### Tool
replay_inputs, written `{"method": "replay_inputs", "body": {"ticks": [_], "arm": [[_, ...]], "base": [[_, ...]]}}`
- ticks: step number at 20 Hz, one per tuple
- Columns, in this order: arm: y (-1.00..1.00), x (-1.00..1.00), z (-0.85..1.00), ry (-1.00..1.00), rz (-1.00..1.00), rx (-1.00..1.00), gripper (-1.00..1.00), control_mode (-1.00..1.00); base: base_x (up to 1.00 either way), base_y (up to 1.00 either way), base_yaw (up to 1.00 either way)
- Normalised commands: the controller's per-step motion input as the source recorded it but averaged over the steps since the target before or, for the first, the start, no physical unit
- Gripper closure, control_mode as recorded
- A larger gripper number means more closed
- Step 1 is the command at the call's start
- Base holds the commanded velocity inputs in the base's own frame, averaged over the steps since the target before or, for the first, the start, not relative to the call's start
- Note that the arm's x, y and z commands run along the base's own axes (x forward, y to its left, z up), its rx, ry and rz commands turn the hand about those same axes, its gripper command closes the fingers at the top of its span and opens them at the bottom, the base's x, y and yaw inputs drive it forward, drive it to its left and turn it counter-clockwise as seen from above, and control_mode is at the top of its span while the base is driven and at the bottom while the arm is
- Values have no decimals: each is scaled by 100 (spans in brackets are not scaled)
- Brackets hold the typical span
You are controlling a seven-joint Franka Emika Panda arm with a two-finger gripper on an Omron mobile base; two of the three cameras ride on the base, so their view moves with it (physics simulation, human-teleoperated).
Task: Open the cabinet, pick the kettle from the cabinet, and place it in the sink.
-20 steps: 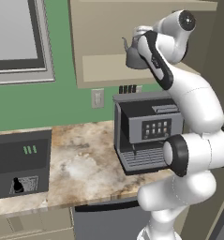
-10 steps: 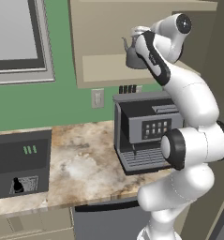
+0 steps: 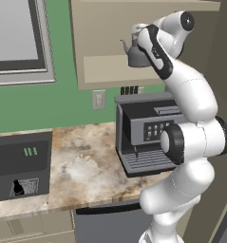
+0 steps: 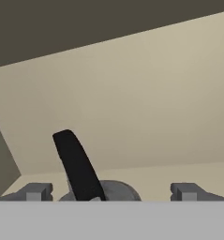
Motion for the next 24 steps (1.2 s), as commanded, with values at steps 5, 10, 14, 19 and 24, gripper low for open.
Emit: {"method": "replay_inputs", "body": {"ticks": [5, 10, 14, 19, 24], "arm": [[5, 4, -12, 0, 4, 0, -100, -100], [2, 0, -13, 0, 3, 0, -100, -100], [9, 0, -11, 0, 1, 0, 100, -100], [10, 0, -8, -2, 0, 0, 100, -100], [4, -2, -8, -2, 0, 0, 100, -100]], "base": [[0, 0, 0], [0, 0, 0], [0, 0, 0], [0, 0, 0], [0, 0, 0]]}}
